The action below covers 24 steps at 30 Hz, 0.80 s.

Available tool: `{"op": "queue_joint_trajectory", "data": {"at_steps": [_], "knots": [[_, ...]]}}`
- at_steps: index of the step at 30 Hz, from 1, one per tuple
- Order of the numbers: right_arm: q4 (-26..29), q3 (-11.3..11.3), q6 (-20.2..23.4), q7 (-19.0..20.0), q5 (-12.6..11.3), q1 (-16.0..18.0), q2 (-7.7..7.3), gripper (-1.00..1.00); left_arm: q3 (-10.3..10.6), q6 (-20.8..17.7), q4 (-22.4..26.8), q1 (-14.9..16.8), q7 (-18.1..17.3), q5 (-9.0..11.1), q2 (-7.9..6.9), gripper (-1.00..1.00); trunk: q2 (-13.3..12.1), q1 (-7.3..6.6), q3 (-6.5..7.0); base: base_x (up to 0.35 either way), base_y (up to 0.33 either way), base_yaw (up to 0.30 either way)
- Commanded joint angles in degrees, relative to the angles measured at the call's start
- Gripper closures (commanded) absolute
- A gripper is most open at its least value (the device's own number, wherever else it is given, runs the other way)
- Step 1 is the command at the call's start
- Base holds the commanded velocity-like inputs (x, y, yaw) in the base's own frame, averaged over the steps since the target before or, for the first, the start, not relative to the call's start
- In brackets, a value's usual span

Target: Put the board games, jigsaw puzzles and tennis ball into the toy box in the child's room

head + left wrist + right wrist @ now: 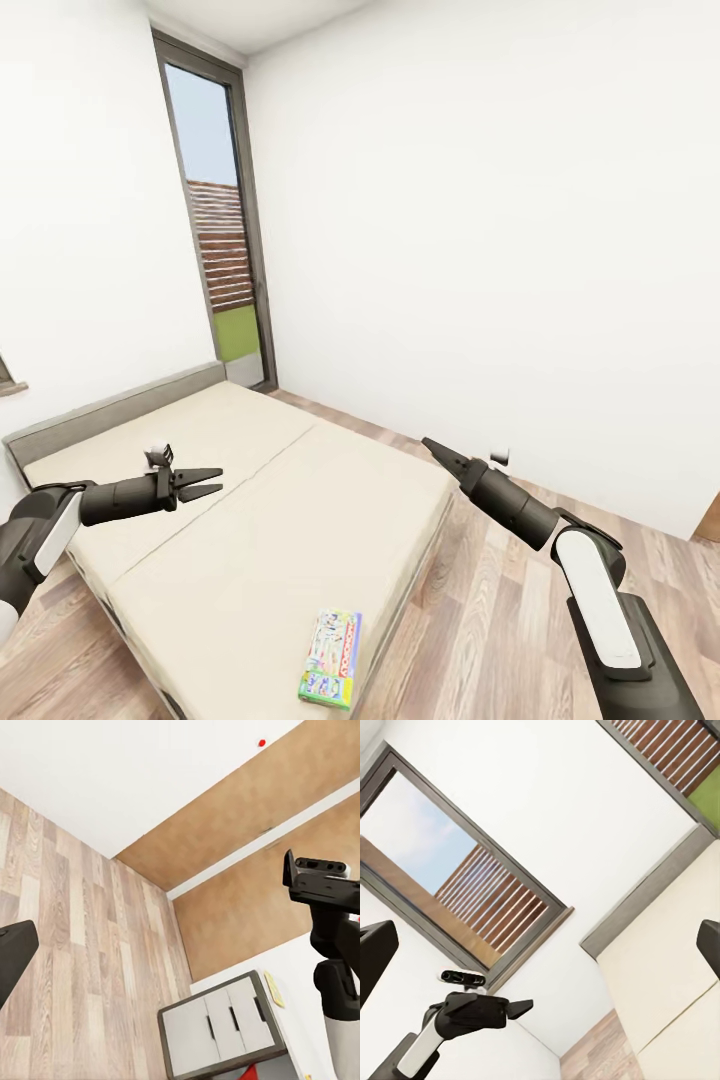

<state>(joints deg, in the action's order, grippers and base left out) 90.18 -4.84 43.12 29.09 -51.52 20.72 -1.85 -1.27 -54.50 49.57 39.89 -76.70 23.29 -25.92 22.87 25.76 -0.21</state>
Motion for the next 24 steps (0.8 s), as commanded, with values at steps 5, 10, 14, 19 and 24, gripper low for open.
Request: {"op": "queue_joint_trajectory", "data": {"at_steps": [5,10,14,19,24], "knots": [[0.0,-0.1,0.4,0.0,-0.2,0.0,0.01,-1.00,0.0,-0.5,0.0,0.0,0.0,0.2,-0.01,-1.00,0.0,0.02,-0.03,0.000,-0.005,0.000],[0.0,-0.1,0.4,0.0,-0.1,0.0,0.01,-1.00,0.0,-0.5,0.0,0.0,0.0,0.2,-0.01,-1.00,0.0,0.02,-0.03,0.006,-0.006,0.000],[0.0,-0.1,0.4,0.0,-0.1,0.0,0.01,-1.00,0.0,-0.5,0.0,0.0,-0.1,0.2,-0.01,-1.00,0.0,0.02,-0.03,0.090,-0.082,0.000],[0.0,-0.1,0.4,0.0,-0.1,0.0,0.01,-1.00,0.0,-0.5,0.0,0.0,-0.1,0.2,-0.01,-1.00,0.0,0.02,-0.03,0.059,-0.073,0.000],[0.0,-0.1,0.4,0.0,-0.1,0.0,0.01,-1.00,0.0,-0.5,0.0,0.0,-0.1,0.2,-0.01,-1.00,0.0,0.02,-0.03,0.012,-0.016,0.000]]}}
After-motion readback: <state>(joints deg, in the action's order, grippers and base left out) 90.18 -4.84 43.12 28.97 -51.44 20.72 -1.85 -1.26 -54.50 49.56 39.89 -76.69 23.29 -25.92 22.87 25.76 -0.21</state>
